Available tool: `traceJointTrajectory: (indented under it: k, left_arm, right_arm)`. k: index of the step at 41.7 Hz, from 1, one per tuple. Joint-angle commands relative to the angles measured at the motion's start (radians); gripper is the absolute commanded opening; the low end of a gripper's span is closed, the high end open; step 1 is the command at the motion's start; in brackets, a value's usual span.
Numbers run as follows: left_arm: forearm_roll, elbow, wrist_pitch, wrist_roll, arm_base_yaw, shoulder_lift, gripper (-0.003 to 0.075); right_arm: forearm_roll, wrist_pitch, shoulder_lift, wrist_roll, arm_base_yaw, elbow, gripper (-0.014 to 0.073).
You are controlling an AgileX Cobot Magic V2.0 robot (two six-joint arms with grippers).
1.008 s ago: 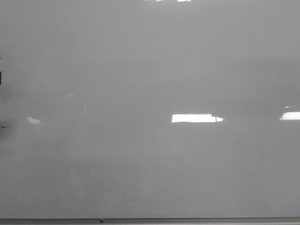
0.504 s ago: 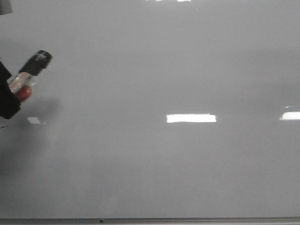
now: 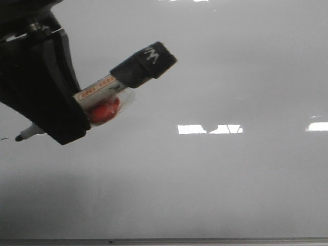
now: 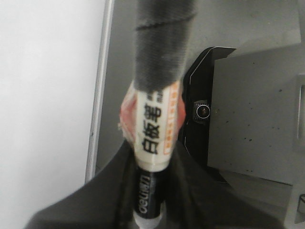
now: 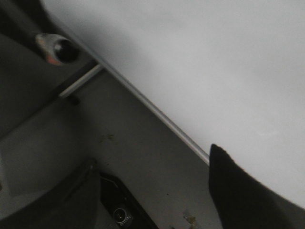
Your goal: Write number 9 on whiteboard
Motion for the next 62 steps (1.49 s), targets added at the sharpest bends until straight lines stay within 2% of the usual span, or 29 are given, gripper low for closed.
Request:
traceJointTrajectory:
  k: [1, 11, 25, 28, 38, 41, 43, 47, 51, 55, 62]
  left_arm:
    - [-0.034, -0.052, -0.01, 0.018, -0.046, -0.033, -0.001]
    - [-0.054, -0.077, -0.01, 0.018, -0.073, -0.033, -0.001]
    - [-0.075, -0.078, -0.014, 0.018, -0.073, -0.033, -0.001]
    - [-0.075, -0.078, -0.022, 0.018, -0.073, -0.033, -0.001]
    - [-0.08, -0.079, -0.065, 0.015, -0.073, -0.033, -0.0001]
    - [-0.08, -0.079, -0.072, 0.015, -0.073, -0.033, 0.0062]
    - [-0.08, -0.079, -0.077, 0.012, -0.073, -0.033, 0.015]
    - [-0.082, -0.079, -0.086, 0.012, -0.073, -0.033, 0.0365]
    - [-0.113, -0.079, -0.095, 0.012, -0.073, -0.033, 0.0515]
    - [-0.141, -0.081, -0.095, 0.012, -0.073, -0.033, 0.0533]
    - [-0.079, -0.081, -0.07, -0.116, -0.05, -0.033, 0.044]
  right_arm:
    - [0.146, -0.019, 0.077, -0.149, 0.063, -0.07, 0.051]
    - [0.282, -0.076, 0.233, -0.324, 0.202, -0.139, 0.051]
    - [0.312, -0.126, 0.39, -0.355, 0.309, -0.192, 0.0497]
    - [0.321, -0.117, 0.41, -0.355, 0.309, -0.196, 0.0436]
    - [0.323, -0.099, 0.433, -0.355, 0.309, -0.196, 0.01]
    - [0.323, -0.099, 0.433, -0.355, 0.308, -0.196, -0.0011]
    - [0.323, -0.105, 0.433, -0.355, 0.307, -0.196, -0.0065]
    - [0.323, -0.129, 0.433, -0.355, 0.307, -0.196, -0.006]
    - [0.323, -0.149, 0.43, -0.355, 0.299, -0.195, -0.006]
    - [0.323, -0.15, 0.418, -0.355, 0.275, -0.191, -0.006]
    - [0.323, -0.148, 0.366, -0.354, 0.18, -0.135, -0.006]
